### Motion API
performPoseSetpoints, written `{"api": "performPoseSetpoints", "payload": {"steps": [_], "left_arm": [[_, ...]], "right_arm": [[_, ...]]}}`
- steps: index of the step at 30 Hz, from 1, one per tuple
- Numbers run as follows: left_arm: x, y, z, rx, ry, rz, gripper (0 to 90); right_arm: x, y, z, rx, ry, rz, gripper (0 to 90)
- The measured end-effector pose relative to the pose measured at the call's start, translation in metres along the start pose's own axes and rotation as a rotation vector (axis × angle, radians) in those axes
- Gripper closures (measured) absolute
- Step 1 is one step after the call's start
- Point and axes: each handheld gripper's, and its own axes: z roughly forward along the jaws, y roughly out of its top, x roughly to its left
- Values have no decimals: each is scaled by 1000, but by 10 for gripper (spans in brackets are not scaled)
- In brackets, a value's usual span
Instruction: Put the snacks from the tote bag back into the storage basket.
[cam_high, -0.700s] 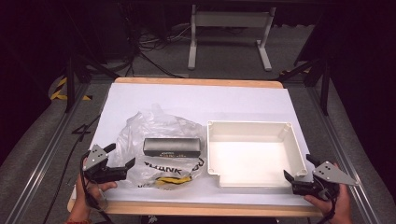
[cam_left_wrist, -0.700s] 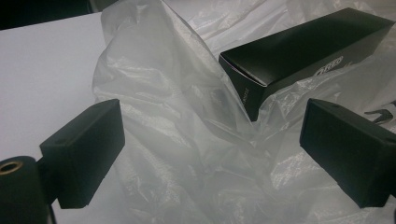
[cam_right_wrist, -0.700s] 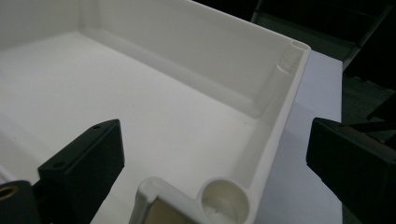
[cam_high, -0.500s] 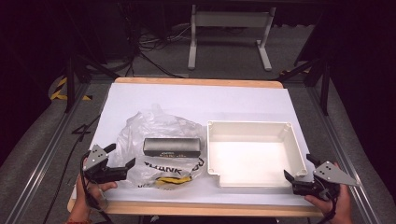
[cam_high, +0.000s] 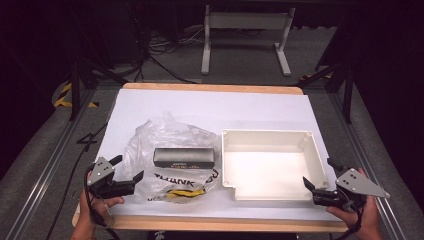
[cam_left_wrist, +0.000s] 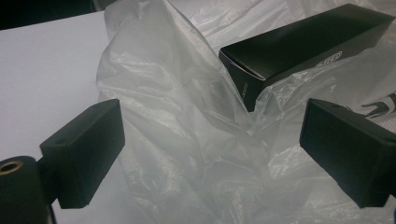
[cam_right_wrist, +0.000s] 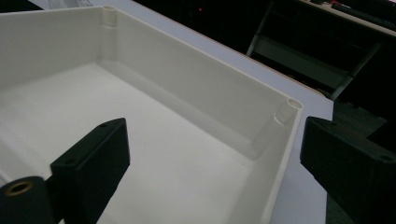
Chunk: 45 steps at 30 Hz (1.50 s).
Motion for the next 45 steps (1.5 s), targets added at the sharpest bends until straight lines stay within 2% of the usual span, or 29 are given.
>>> {"api": "performPoseSetpoints", "payload": {"steps": [3, 4, 6, 7, 10, 12, 14, 15, 17, 19, 23, 26, 30, 32, 35, 39, 41, 42, 44, 45], "left_arm": [[-1, 0, 1, 6, -6, 0, 75], [-1, 0, 2, 10, -10, -1, 75], [-2, -1, 3, 19, -13, 5, 75], [-2, -1, 3, 19, -13, 5, 75], [-3, 0, 1, 11, -17, 9, 75], [-3, 0, 0, 6, -23, 3, 75], [-4, 0, 2, 12, -22, 6, 75], [-3, 0, 2, 22, -27, 11, 75], [-4, -1, 4, 32, -23, 16, 75], [-4, -1, 3, 28, -27, 13, 75], [-4, -1, 3, 27, -26, 16, 74], [-4, -1, 3, 30, -26, 14, 73], [-4, -1, 3, 31, -25, 18, 73], [-4, -1, 4, 33, -26, 18, 73], [-4, -1, 4, 32, -30, 13, 70], [-4, -1, 4, 31, -29, 14, 69], [-4, -1, 4, 33, -30, 14, 69], [-4, -1, 4, 33, -30, 14, 69], [-4, -1, 4, 34, -35, 21, 67], [-4, -1, 4, 34, -30, 23, 66]], "right_arm": [[9, 15, 2, -25, 72, -16, 101], [9, 15, 2, -25, 72, -16, 101], [16, 23, 6, -26, 116, -25, 102], [16, 23, 6, -26, 116, -25, 102], [25, 35, 17, -6, 156, -66, 103], [26, 37, 19, -3, 164, -73, 103], [29, 42, 24, -5, 174, -99, 103], [30, 45, 27, -5, 186, -94, 98], [32, 53, 35, -7, 171, -112, 79], [35, 60, 45, -12, 196, -110, 79], [41, 68, 61, -11, 225, -139, 84], [45, 72, 70, -10, 233, -150, 85], [50, 77, 82, -16, 269, -158, 88], [52, 79, 88, -17, 277, -164, 120], [55, 83, 96, 4, 297, -197, 136], [57, 91, 104, 1, 315, -199, 153], [56, 95, 108, 9, 360, -190, 143], [56, 95, 108, 9, 360, -190, 143], [56, 102, 114, 38, 367, -203, 119], [56, 105, 118, 54, 393, -213, 108]]}}
